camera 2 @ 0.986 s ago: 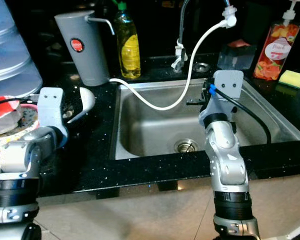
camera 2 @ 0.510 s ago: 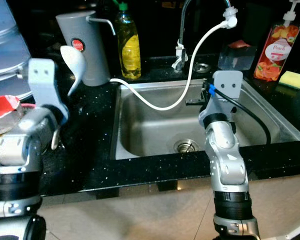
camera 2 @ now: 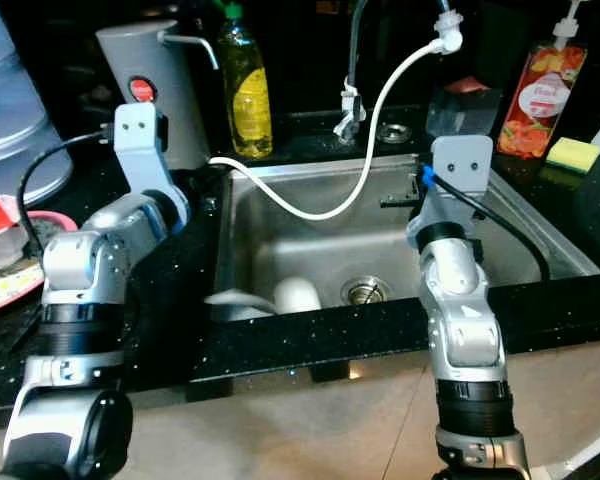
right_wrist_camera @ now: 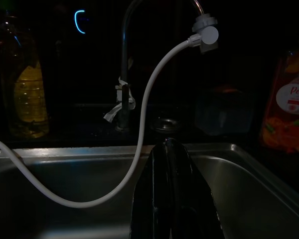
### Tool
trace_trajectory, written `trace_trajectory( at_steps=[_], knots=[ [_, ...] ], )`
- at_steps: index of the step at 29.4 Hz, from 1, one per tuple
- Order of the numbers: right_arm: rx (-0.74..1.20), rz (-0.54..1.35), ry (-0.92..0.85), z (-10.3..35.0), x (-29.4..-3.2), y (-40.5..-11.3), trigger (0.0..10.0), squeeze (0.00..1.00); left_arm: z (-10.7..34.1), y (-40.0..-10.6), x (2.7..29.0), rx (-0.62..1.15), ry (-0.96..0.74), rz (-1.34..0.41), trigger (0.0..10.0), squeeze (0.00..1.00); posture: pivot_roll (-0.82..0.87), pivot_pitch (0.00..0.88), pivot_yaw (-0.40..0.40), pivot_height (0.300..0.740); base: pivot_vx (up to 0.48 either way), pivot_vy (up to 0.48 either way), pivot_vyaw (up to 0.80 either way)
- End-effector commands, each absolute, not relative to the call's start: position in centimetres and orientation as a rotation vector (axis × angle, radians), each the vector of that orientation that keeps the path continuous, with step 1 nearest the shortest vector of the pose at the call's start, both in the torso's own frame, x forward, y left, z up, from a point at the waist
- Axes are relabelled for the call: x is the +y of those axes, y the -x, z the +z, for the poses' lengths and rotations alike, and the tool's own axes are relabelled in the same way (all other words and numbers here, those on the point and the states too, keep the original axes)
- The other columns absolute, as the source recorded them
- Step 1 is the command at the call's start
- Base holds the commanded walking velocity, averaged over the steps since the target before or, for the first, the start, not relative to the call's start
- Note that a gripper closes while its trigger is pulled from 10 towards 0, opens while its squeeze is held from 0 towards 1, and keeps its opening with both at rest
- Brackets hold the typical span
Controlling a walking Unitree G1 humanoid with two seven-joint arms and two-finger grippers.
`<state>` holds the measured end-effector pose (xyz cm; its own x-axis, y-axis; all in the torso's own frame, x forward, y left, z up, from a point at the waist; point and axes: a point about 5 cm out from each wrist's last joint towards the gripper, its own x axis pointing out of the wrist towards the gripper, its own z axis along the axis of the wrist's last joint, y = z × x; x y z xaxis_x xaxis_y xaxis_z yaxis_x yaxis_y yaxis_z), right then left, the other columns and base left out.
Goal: Kitchen organization
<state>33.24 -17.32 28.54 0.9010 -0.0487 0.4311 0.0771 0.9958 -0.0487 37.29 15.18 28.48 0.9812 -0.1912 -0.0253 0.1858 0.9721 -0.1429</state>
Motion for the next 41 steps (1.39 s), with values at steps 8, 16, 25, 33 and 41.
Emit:
trace_trajectory(
  at_steps=[8, 16, 25, 33, 41],
  knots=[
    [-0.459, -0.053, 0.059, 28.7, -17.1, -33.1, 10.0, 0.0, 28.4, -36.8, 17.4, -0.078, -0.136, -0.017, 10.0, 0.0, -0.1, 0.089, 0.034, 0.74, 0.0, 0.0, 0.0],
    [-0.452, -0.039, 0.054, 28.4, -16.7, -33.2, 10.0, 0.0, 27.7, -35.8, 19.6, 0.0, -0.188, 0.064, 10.0, 0.0, -0.09, 0.095, 0.033, 0.74, 0.0, 0.0, 0.0],
    [-0.443, -0.031, 0.05, 28.2, -16.5, -33.3, 10.0, 0.0, 27.6, -35.1, 20.9, 0.019, -0.211, 0.103, 10.0, 1.0, -0.08, 0.097, 0.029, 0.74, 0.0, 0.0, 0.0],
    [-0.44, -0.028, 0.048, 28.1, -16.5, -33.3, 10.0, 0.0, 27.4, -34.6, 22.0, 0.098, -0.116, 0.132, 10.0, 0.28, -0.07, 0.095, 0.03, 0.74, 0.0, 0.0, 0.0],
    [-0.436, -0.028, 0.046, 28.0, -16.5, -33.3, 10.0, 0.0, 26.7, -34.4, 23.5, 0.201, -0.037, 0.158, 10.0, 0.0, -0.07, 0.097, 0.033, 0.74, 0.0, 0.0, 0.0]
  ],
)
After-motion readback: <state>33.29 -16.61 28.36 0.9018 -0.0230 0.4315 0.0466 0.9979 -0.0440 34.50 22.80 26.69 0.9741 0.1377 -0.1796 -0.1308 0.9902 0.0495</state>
